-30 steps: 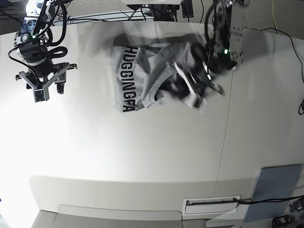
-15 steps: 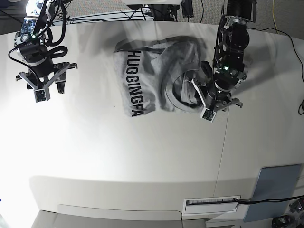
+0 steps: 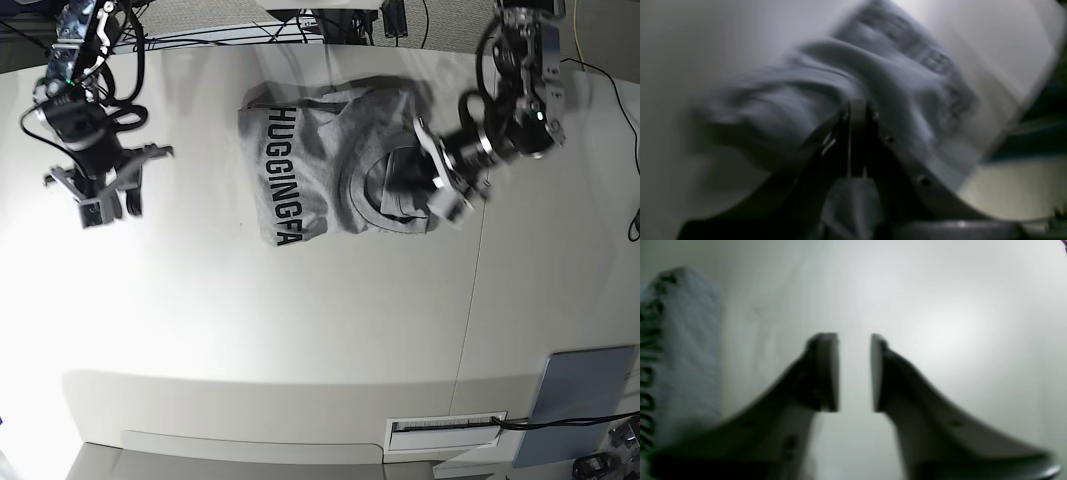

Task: Fold the T-shirt properly
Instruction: 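Grasp the bundle with both grippers and rotate it to square it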

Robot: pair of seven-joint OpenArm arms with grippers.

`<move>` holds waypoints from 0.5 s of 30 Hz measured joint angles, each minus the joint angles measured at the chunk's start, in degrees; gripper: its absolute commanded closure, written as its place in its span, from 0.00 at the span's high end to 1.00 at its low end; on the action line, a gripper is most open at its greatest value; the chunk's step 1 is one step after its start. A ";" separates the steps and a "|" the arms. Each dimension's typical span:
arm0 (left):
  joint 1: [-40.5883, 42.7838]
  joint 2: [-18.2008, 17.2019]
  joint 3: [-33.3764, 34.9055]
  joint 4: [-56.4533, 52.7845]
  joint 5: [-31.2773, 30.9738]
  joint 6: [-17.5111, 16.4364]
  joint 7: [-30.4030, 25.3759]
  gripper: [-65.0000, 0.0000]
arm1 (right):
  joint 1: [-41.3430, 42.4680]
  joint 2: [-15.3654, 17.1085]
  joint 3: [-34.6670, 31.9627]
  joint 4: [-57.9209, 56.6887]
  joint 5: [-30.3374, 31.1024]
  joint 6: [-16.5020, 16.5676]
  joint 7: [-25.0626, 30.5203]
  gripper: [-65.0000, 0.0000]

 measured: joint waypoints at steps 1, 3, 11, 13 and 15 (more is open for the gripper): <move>1.01 0.00 1.16 -0.07 0.04 0.07 0.17 0.00 | 0.90 0.09 -1.73 -0.52 0.00 0.17 0.04 0.03; 2.93 -0.09 3.72 -0.13 0.11 -0.59 0.20 0.00 | 2.51 0.02 -5.35 -2.75 -2.05 0.22 0.57 0.00; 6.67 -0.20 12.20 -0.13 3.21 -3.21 0.72 0.00 | 12.07 -2.86 -17.99 -16.13 -7.58 0.04 2.64 0.00; 6.99 -0.28 14.12 -0.13 6.62 -3.30 0.87 0.00 | 14.64 -4.09 -20.33 -19.91 -7.96 0.33 2.56 0.00; 7.04 -0.24 16.04 -0.48 9.60 -1.66 0.66 0.00 | 17.22 -5.05 -22.21 -22.91 -8.41 0.15 2.45 0.00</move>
